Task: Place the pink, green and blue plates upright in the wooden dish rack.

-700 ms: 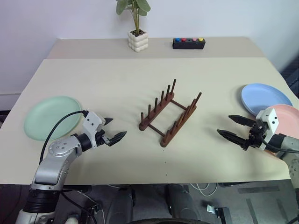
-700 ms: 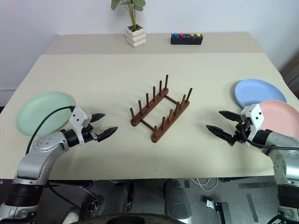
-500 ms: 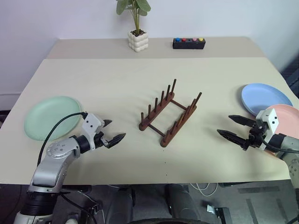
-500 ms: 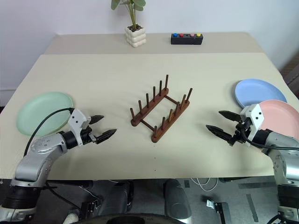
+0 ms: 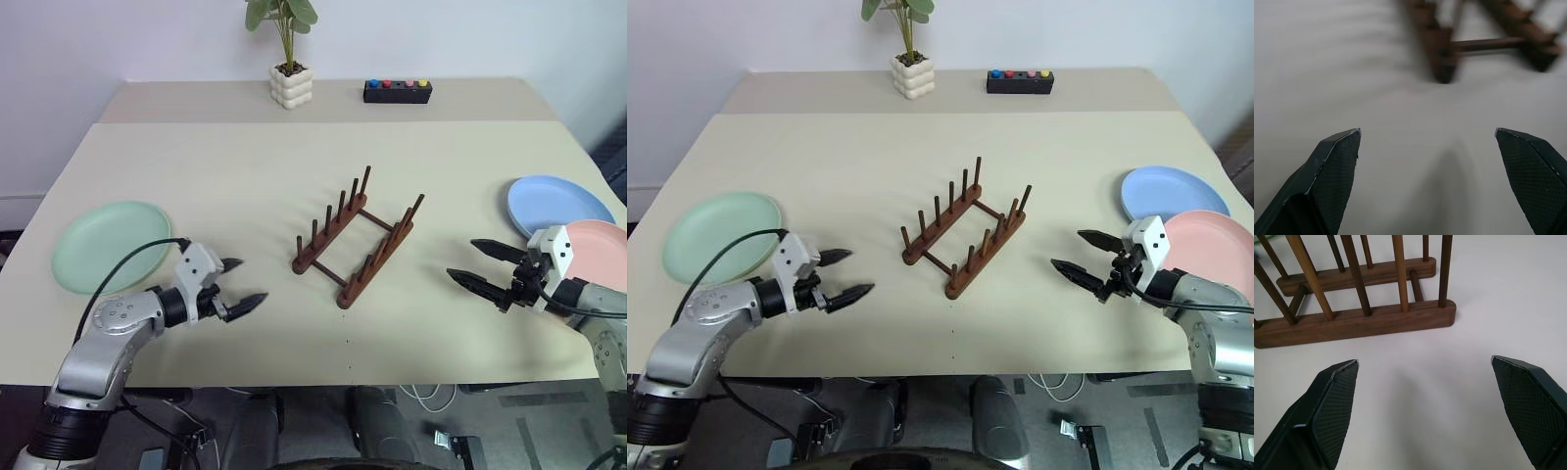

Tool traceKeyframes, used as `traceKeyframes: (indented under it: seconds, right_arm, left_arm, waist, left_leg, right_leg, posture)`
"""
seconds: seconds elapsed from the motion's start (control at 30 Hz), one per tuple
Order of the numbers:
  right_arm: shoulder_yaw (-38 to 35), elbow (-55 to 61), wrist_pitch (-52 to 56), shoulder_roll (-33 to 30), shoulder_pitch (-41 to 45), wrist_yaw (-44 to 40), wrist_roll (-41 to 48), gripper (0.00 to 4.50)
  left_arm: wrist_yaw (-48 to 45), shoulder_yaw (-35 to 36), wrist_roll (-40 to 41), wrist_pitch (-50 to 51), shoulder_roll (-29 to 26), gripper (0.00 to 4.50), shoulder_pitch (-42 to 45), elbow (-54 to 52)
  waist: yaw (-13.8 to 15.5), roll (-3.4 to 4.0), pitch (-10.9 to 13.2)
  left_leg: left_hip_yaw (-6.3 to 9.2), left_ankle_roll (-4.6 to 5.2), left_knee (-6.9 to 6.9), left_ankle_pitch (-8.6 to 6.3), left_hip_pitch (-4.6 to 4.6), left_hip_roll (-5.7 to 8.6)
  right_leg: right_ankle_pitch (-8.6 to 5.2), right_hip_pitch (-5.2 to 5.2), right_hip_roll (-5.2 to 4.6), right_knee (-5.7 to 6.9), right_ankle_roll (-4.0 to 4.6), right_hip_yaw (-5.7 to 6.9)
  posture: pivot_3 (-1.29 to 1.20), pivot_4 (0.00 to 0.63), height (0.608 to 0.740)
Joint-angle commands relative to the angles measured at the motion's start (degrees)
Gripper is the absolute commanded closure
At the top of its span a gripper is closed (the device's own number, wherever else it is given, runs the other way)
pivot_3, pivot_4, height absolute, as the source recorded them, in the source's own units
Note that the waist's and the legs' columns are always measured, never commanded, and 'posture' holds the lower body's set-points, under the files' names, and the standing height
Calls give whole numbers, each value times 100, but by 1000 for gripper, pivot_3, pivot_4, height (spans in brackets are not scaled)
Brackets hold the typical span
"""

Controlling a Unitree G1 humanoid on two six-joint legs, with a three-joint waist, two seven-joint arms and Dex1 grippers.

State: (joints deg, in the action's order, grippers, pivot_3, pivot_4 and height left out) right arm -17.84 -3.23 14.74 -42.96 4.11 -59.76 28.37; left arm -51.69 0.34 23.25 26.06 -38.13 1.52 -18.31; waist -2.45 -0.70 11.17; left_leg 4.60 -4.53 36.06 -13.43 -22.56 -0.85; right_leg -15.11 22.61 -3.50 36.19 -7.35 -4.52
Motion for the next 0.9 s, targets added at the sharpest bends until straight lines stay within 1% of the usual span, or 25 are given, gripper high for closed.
traceKeyframes:
  seconds: [0.03, 0.1, 0.2, 0.37, 0.43, 0.57, 0.8, 0.87, 0.9]
  right_arm:
    - [-58, 628, 143, 114, -222, 154, 178, 80]
    - [-138, 898, 264, 118, -383, 202, 259, 80]
    - [-270, 1359, 414, 164, -797, 362, 367, 80]
    - [-384, 1673, 528, 192, -1154, 509, 472, 80]
    - [-352, 1787, 564, 232, -1178, 621, 481, 80]
    - [-385, 1870, 558, 276, -1224, 746, 524, 80]
    - [-366, 2039, 557, 354, -1338, 910, 542, 80]
    - [-360, 2060, 560, 363, -1343, 941, 555, 0]
    - [-353, 2067, 562, 365, -1338, 953, 556, 0]
  left_arm:
    - [-236, -484, 135, 206, 64, 0, 245, -343]
    - [-209, -811, 57, 327, 184, 0, 449, -367]
    - [-330, -1450, -226, 216, 457, 0, 864, -56]
    - [-309, -2017, -488, 142, 1021, 0, 1486, 516]
    - [-324, -2125, -611, 65, 1101, 0, 1588, 701]
    - [40, -2404, -1128, -206, 1529, 0, 1885, 1308]
    - [337, -2286, -1324, -416, 1831, 0, 1927, 1604]
    - [380, -2236, -1321, -423, 1847, 510, 1908, 1610]
    - [394, -2215, -1324, -431, 1836, 870, 1893, 1606]
  waist:
    - [26, 1, -1]
    - [45, 1, 0]
    - [62, 0, -1]
    - [59, -3, 0]
    - [13, -1, -2]
    - [25, 0, -3]
    - [104, -1, -5]
    - [128, -1, -5]
    - [129, -1, -5]
  left_leg:
    - [1, 0, -2, 0, 0, 0]
    - [2, 0, 4, 0, -2, 1]
    - [1, 0, 9, 0, -4, 2]
    - [1, 0, 9, 0, -2, 2]
    - [1, 0, 7, 0, -1, 2]
    - [2, 1, 6, 0, 1, 1]
    - [2, 1, 12, 0, 5, 2]
    - [2, 1, 13, 0, 6, 2]
    - [2, 1, 13, 0, 6, 2]
  right_leg:
    - [-2, 0, 0, 1, 3, 1]
    - [-2, -1, 0, 1, 4, 1]
    - [-2, -4, -2, -3, 3, 0]
    - [-2, -6, 1, -4, 4, 1]
    - [-2, -5, 1, -3, 4, -1]
    - [-2, -6, 3, -3, 3, 0]
    - [-2, -15, 1, -5, 3, -1]
    - [-2, -15, 1, -5, 3, -1]
    - [-1, -15, 1, -4, 3, -1]
  posture:
    - [0, 150, 730]
    - [0, 150, 730]
    - [0, 150, 730]
    - [0, 150, 730]
    - [0, 150, 730]
    - [0, 150, 730]
    - [0, 150, 730]
    - [0, 150, 730]
    - [0, 150, 730]
